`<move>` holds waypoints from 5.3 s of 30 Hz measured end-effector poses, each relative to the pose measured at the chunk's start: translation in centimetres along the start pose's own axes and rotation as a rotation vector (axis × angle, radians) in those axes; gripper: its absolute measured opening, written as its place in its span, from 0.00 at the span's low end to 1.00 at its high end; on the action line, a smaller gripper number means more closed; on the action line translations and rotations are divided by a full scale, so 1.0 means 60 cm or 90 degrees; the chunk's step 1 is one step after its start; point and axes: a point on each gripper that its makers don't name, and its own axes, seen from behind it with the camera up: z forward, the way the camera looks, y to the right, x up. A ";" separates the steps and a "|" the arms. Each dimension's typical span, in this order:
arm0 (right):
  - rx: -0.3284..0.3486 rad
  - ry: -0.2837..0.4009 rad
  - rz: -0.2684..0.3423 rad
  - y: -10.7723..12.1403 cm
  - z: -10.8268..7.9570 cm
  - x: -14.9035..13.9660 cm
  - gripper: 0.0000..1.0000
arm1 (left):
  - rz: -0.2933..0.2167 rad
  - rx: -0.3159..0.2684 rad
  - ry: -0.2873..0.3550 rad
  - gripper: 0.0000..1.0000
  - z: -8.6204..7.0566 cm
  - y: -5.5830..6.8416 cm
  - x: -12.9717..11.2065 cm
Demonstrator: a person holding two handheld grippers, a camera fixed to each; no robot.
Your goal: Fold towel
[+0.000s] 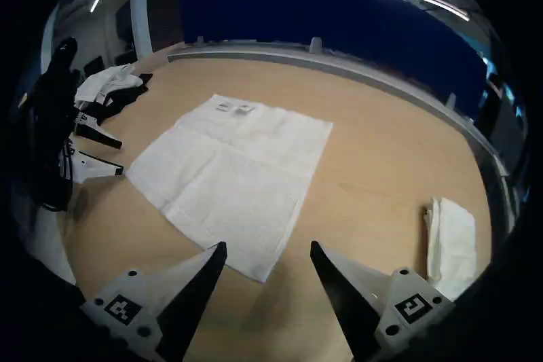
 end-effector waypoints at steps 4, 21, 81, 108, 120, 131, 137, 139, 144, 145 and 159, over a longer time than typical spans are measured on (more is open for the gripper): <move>0.004 -0.007 0.002 -0.004 0.004 -0.012 0.89 | -0.001 -0.006 -0.003 0.98 0.004 0.012 -0.001; 0.019 -0.043 0.007 -0.011 0.012 -0.052 0.59 | 0.008 -0.031 -0.033 0.78 0.017 0.047 -0.014; 0.016 -0.008 0.032 -0.024 -0.038 0.009 0.11 | -0.046 -0.013 -0.020 0.08 -0.050 0.053 0.016; 0.005 0.038 0.060 -0.012 -0.106 0.088 0.11 | -0.137 -0.041 0.013 0.08 -0.118 0.059 0.089; -0.010 0.038 0.050 0.050 -0.039 0.156 0.11 | -0.192 -0.037 0.010 0.08 -0.070 0.015 0.171; -0.022 0.028 0.060 0.103 0.063 0.213 0.11 | -0.190 -0.024 -0.010 0.08 0.024 -0.040 0.230; -0.031 0.005 0.075 0.116 0.104 0.201 0.11 | -0.175 -0.024 -0.026 0.08 0.078 -0.055 0.234; -0.032 0.000 0.081 0.117 0.111 0.196 0.11 | -0.169 -0.024 -0.030 0.08 0.088 -0.057 0.232; -0.038 -0.006 0.092 0.121 0.126 0.188 0.10 | -0.157 -0.020 -0.038 0.08 0.110 -0.061 0.226; -0.040 -0.007 0.093 0.121 0.128 0.187 0.11 | -0.156 -0.019 -0.038 0.08 0.113 -0.063 0.226; -0.075 0.004 0.075 0.132 0.134 0.188 0.77 | -0.126 0.049 -0.029 0.84 0.127 -0.109 0.224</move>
